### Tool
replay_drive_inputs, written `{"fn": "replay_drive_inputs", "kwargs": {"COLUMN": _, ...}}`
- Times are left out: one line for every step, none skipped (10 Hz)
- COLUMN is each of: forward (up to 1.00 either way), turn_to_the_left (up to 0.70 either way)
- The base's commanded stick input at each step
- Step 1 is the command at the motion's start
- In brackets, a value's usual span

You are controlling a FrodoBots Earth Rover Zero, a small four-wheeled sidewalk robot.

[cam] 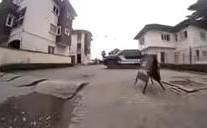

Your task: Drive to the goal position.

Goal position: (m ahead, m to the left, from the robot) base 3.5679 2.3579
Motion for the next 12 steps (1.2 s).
{"fn": "replay_drive_inputs", "kwargs": {"forward": 0.7, "turn_to_the_left": 0.0}}
{"fn": "replay_drive_inputs", "kwargs": {"forward": 0.7, "turn_to_the_left": 0.0}}
{"fn": "replay_drive_inputs", "kwargs": {"forward": 0.7, "turn_to_the_left": 0.0}}
{"fn": "replay_drive_inputs", "kwargs": {"forward": 0.7, "turn_to_the_left": 0.0}}
{"fn": "replay_drive_inputs", "kwargs": {"forward": 0.7, "turn_to_the_left": 0.0}}
{"fn": "replay_drive_inputs", "kwargs": {"forward": 0.7, "turn_to_the_left": 0.0}}
{"fn": "replay_drive_inputs", "kwargs": {"forward": 0.7, "turn_to_the_left": 0.0}}
{"fn": "replay_drive_inputs", "kwargs": {"forward": 0.7, "turn_to_the_left": 0.0}}
{"fn": "replay_drive_inputs", "kwargs": {"forward": 0.7, "turn_to_the_left": 0.0}}
{"fn": "replay_drive_inputs", "kwargs": {"forward": 0.7, "turn_to_the_left": 0.0}}
{"fn": "replay_drive_inputs", "kwargs": {"forward": 0.7, "turn_to_the_left": 0.0}}
{"fn": "replay_drive_inputs", "kwargs": {"forward": 0.7, "turn_to_the_left": -0.05}}
